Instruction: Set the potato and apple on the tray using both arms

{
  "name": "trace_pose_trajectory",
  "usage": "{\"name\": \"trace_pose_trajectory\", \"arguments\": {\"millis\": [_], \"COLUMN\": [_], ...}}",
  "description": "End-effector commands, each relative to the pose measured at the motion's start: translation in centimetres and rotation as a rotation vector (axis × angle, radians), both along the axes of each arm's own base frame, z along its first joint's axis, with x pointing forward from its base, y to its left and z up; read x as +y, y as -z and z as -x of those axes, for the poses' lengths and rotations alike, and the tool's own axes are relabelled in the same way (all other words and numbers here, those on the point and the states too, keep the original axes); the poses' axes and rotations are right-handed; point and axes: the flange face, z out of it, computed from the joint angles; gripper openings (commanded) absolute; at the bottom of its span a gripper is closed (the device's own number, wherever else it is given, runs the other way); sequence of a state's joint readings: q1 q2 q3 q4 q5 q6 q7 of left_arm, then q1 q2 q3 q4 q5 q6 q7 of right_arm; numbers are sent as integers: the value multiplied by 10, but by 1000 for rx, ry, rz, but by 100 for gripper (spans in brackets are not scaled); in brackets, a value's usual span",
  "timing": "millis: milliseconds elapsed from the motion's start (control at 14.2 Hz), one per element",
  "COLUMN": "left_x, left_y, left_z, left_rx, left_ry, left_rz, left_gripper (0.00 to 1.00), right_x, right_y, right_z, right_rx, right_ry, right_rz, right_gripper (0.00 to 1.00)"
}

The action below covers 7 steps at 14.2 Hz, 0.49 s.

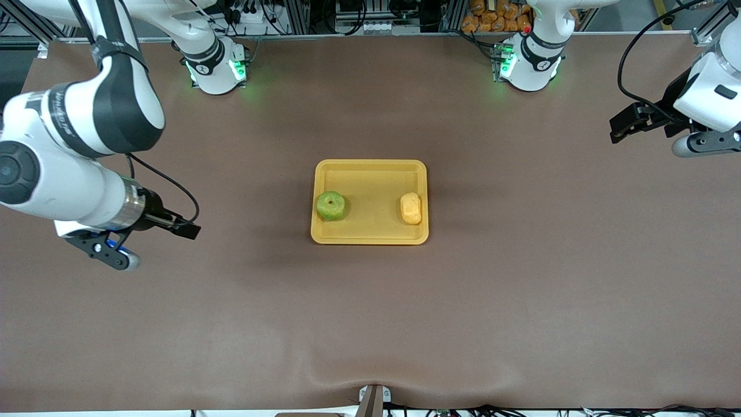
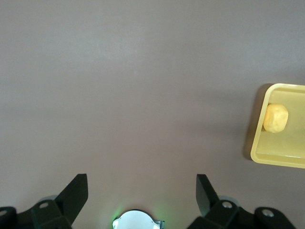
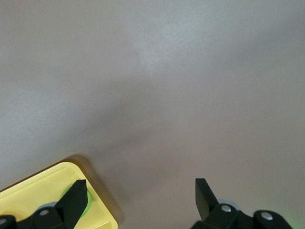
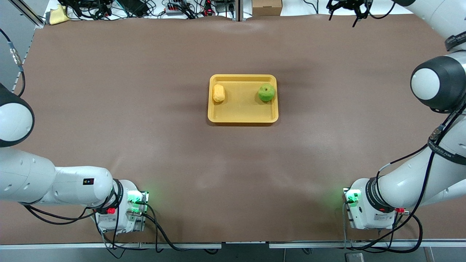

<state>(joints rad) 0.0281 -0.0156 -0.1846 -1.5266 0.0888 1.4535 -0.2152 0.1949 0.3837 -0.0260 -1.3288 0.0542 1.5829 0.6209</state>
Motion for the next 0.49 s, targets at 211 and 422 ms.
{"name": "trace_pose_trajectory", "arguments": {"millis": [211, 422], "left_x": [-3, -1], "left_y": [-6, -9], "left_z": [24, 31], "left_rx": [5, 5], "left_ry": [32, 44], "left_rz": [3, 0], "left_gripper": [100, 100], "right_x": [-53, -74], "right_y": [-53, -80], "right_z": [20, 32], "right_rx": [-21, -23], "right_ry": [-135, -182], "right_rz": [-32, -35], "right_gripper": [100, 100]}}
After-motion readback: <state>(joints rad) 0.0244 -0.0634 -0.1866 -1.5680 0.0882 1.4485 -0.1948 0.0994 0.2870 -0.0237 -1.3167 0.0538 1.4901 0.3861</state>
